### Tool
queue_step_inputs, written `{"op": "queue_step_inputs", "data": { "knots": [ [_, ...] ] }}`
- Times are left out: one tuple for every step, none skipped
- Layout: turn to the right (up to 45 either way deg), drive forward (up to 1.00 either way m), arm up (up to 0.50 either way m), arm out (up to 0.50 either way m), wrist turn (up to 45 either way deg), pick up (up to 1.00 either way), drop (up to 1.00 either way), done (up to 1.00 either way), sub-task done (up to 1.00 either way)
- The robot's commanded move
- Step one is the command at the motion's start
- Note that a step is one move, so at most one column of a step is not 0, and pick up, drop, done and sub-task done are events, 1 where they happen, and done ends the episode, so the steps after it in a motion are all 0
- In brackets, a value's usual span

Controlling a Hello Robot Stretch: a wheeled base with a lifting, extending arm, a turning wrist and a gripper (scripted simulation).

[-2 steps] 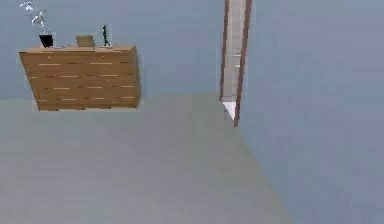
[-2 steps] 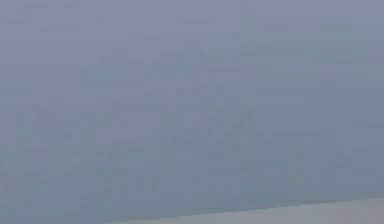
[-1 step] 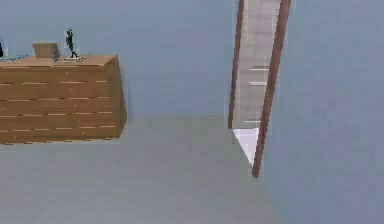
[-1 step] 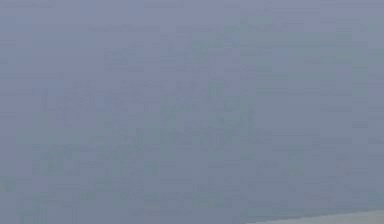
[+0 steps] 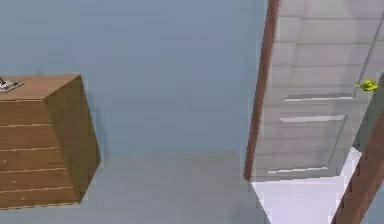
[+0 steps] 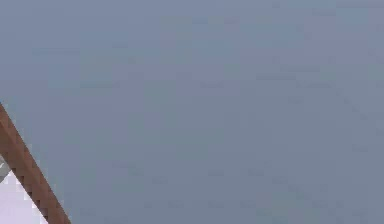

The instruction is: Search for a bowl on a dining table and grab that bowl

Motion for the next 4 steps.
{"op": "queue_step_inputs", "data": {
  "knots": [
    [3.0, 0.00, 0.00, 0.00, 0.0, 0.00, 0.00, 0.00, 0.00],
    [0.0, 0.55, 0.00, 0.00, 0.0, 0.00, 0.00, 0.00, 0.00],
    [18.0, 0.00, 0.00, 0.00, 0.0, 0.00, 0.00, 0.00, 0.00],
    [0.0, 0.60, 0.00, 0.00, 0.0, 0.00, 0.00, 0.00, 0.00]
  ]
}}
